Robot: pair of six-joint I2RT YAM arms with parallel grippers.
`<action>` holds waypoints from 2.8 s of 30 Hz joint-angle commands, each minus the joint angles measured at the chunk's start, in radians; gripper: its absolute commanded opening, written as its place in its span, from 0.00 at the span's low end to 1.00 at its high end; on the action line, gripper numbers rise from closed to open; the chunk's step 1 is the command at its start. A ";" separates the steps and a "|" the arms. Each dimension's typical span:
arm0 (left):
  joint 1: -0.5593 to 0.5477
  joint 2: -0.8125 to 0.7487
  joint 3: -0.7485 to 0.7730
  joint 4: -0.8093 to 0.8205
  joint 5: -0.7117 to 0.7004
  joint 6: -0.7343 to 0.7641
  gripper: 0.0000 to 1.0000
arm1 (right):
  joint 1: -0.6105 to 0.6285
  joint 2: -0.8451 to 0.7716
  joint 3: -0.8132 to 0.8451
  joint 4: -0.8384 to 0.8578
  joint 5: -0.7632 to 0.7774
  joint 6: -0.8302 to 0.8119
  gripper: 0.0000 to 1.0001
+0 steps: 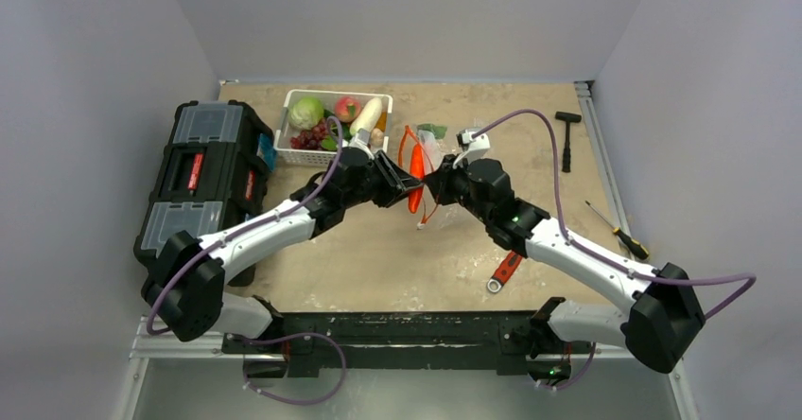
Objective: Place the food in the zip-top bag and seal the zipper
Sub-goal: Place the fake vegetable in the zipper food storage bag, then adjust the zipper food storage bag at the center of the board.
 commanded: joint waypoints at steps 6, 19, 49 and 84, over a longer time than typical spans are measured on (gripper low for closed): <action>-0.019 -0.095 -0.017 0.124 -0.027 -0.073 0.00 | 0.010 0.016 0.052 -0.039 -0.037 0.023 0.00; -0.019 -0.202 -0.023 -0.034 -0.078 -0.230 0.00 | 0.010 0.028 0.113 -0.074 -0.130 0.080 0.00; -0.023 -0.228 0.133 -0.393 0.021 0.342 0.85 | -0.081 0.053 0.173 -0.134 -0.305 0.158 0.00; -0.053 -0.138 0.183 -0.334 0.258 0.370 0.00 | -0.083 0.028 0.518 -0.703 -0.220 -0.111 0.00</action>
